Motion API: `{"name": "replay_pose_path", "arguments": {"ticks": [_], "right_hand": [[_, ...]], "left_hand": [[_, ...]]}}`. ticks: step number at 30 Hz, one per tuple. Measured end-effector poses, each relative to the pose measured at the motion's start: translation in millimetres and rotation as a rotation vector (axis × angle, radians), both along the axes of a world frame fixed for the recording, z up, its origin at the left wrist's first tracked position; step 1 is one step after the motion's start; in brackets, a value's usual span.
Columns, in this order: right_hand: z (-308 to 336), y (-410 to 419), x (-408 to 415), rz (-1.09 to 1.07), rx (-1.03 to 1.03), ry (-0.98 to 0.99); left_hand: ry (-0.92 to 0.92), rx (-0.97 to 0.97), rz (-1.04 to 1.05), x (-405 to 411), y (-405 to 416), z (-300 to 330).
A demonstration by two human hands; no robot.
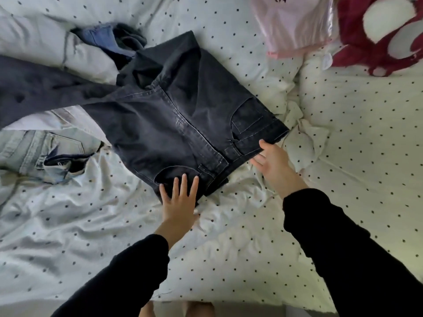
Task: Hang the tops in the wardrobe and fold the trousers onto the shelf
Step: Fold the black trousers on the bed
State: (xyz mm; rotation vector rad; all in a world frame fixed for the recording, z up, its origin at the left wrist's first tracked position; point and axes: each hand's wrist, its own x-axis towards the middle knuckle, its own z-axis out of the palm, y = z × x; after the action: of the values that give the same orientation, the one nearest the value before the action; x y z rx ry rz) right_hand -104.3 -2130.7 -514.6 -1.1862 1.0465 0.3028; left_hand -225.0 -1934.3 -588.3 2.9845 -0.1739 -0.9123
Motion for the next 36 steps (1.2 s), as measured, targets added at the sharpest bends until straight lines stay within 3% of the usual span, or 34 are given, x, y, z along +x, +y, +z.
{"name": "replay_pose_path", "arguments": {"ticks": [3, 8, 11, 15, 22, 28, 33, 36], "right_hand": [[-4.6, -6.7, -1.7, -0.014, 0.051, -0.048], [22.8, -2.5, -3.5, -0.026, 0.013, -0.055], [65.1, 3.6, 3.4, 0.086, -0.142, -0.095], [140.5, 14.9, 24.0, 0.253, -0.403, -0.226], [225.8, 29.1, 34.7, 0.457, -0.699, -0.387], [249.8, -13.9, 24.7, 0.512, -0.841, -0.411], [254.3, -101.7, 19.2, 0.545, -0.995, -0.363], [231.2, -174.5, 14.2, 0.52, -0.977, -0.298]], "left_hand": [[-0.056, 0.015, -0.014, -2.0, -2.5, -4.8], [0.023, -0.058, -0.021, 4.9, 6.5, 24.4], [0.081, -0.172, 0.066, 22.9, 18.9, 66.7], [-0.058, -0.292, 0.185, 40.3, 42.3, 140.9], [0.041, -0.443, 0.007, 46.4, 35.4, 234.0], [0.119, -0.587, -0.104, 39.6, -22.4, 258.4], [0.146, -0.677, -0.223, 37.5, -114.0, 265.5], [0.18, -0.678, -0.255, 34.0, -181.8, 255.0]]}}
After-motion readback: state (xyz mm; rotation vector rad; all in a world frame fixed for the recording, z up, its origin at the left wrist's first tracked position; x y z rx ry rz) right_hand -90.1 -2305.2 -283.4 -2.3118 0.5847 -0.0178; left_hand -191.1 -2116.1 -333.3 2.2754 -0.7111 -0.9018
